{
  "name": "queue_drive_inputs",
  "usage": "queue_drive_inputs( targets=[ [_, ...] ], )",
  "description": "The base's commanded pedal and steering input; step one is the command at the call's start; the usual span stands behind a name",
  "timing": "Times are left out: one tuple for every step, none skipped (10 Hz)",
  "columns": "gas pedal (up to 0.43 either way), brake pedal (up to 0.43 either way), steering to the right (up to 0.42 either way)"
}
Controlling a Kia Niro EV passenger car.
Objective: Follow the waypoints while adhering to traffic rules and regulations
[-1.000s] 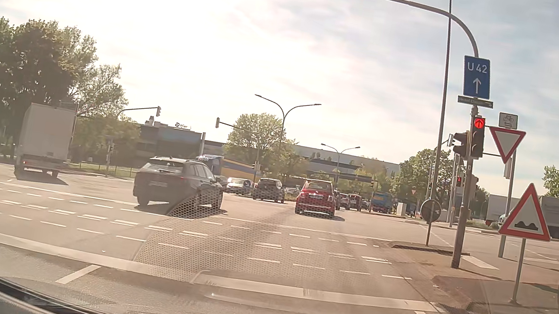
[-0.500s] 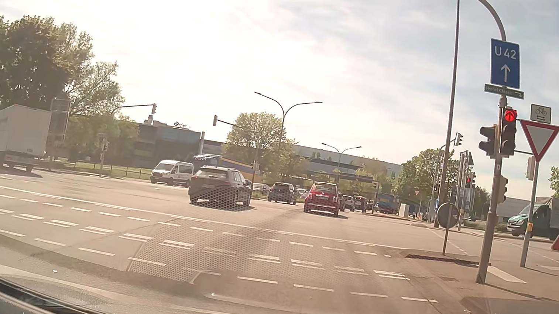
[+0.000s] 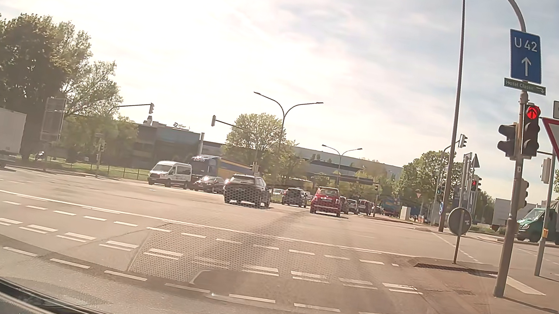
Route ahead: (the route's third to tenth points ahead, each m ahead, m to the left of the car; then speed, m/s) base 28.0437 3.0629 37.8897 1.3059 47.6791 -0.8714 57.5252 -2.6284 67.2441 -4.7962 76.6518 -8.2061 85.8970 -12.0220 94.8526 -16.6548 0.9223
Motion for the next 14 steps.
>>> queue_drive_inputs(
  targets=[
    [0.0,0.195,0.006],
    [0.0,0.177,0.01],
    [0.0,0.171,0.012],
    [0.0,0.146,0.012],
    [0.0,0.134,0.012],
    [0.0,0.128,0.012],
    [0.0,0.128,0.012],
    [0.0,0.134,0.012],
    [0.0,0.171,0.012],
    [0.0,0.189,0.012],
    [0.0,0.195,0.013],
    [0.0,0.195,0.013],
    [0.0,0.201,0.013],
    [0.0,0.207,0.013]
  ],
)
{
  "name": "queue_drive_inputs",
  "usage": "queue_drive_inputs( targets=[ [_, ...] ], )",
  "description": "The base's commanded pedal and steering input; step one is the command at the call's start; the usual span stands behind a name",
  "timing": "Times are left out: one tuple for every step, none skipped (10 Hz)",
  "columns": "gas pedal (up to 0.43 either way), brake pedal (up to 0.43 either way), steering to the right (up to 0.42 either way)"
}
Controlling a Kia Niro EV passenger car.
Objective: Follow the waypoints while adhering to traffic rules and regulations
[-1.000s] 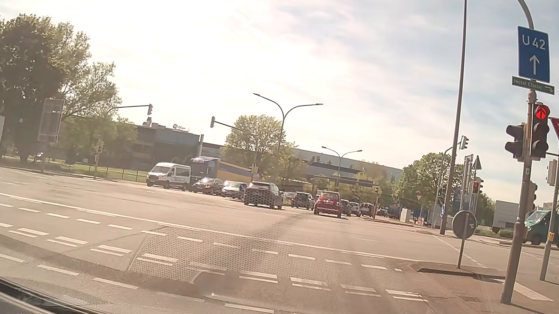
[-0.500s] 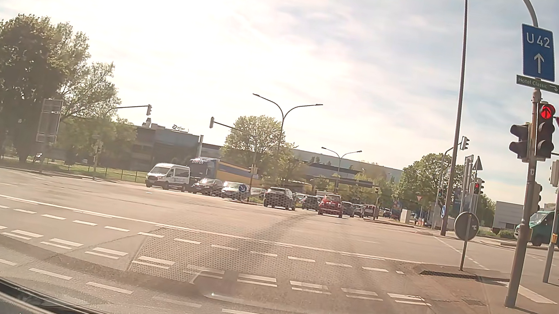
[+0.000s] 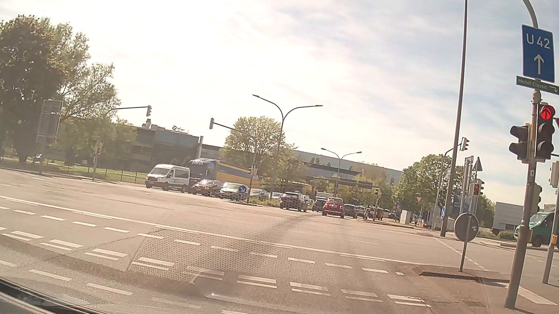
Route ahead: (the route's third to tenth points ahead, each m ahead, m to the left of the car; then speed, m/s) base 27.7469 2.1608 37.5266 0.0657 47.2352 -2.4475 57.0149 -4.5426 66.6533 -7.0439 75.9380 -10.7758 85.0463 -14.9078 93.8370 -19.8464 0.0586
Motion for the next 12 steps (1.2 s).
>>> queue_drive_inputs(
  targets=[
    [0.0,0.22,0.013],
    [0.0,0.232,0.013],
    [0.0,0.238,0.013],
    [0.0,0.238,0.013],
    [0.0,0.244,0.013],
    [0.0,0.25,0.014],
    [0.0,0.25,0.014],
    [0.0,0.25,0.014],
    [0.0,0.25,0.014],
    [0.0,0.25,0.014],
    [0.0,0.25,0.014],
    [0.0,0.25,0.014]
  ],
)
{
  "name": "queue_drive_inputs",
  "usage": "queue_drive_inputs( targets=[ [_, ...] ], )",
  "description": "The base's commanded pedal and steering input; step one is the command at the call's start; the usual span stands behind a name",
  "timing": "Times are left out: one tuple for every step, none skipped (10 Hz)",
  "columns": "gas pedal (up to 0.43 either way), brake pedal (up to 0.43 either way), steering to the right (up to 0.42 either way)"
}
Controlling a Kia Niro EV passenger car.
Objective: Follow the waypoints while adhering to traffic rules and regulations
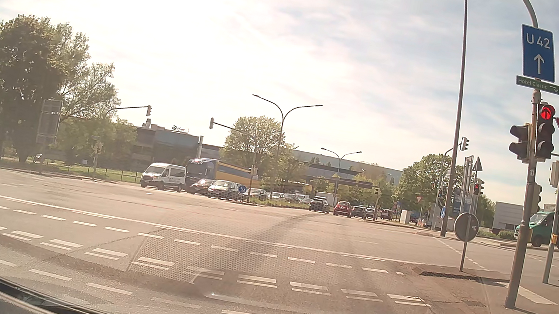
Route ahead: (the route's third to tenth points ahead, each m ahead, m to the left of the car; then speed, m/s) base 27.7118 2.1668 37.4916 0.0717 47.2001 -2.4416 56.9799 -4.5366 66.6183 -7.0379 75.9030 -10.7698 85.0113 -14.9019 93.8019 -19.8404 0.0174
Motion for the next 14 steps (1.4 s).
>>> queue_drive_inputs(
  targets=[
    [0.0,0.256,0.014],
    [0.0,0.256,0.014],
    [0.0,0.256,0.014],
    [0.0,0.256,0.014],
    [0.0,0.256,0.014],
    [0.0,0.256,0.014],
    [0.0,0.256,0.014],
    [0.0,0.256,0.014],
    [0.0,0.256,0.014],
    [0.0,0.256,0.014],
    [0.0,0.256,0.014],
    [0.0,0.256,0.014],
    [0.0,0.256,0.014],
    [0.0,0.256,0.014]
  ],
)
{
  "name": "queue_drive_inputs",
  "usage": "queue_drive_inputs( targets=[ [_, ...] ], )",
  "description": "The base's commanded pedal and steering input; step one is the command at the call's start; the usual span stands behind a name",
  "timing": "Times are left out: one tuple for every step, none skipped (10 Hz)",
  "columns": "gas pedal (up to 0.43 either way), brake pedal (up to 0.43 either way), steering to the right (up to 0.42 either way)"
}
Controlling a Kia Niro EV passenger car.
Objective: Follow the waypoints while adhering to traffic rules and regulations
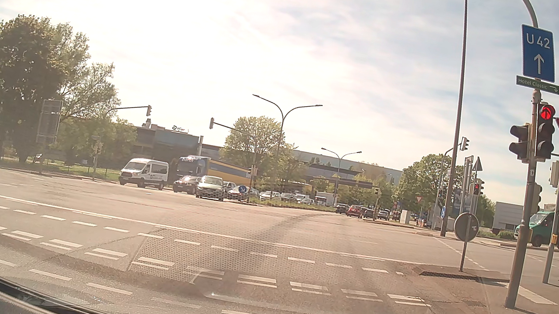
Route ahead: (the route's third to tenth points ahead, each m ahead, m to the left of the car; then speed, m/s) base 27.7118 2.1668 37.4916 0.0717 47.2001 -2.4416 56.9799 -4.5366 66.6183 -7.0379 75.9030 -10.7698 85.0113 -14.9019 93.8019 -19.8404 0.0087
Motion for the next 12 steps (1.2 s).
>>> queue_drive_inputs(
  targets=[
    [0.0,0.256,0.014],
    [0.0,0.256,0.014],
    [0.0,0.256,0.014],
    [0.0,0.256,0.014],
    [0.0,0.25,0.014],
    [0.0,0.256,0.014],
    [0.0,0.256,0.014],
    [0.0,0.256,0.014],
    [0.0,0.256,0.014],
    [0.0,0.256,0.014],
    [0.0,0.256,0.014],
    [0.0,0.256,0.014]
  ],
)
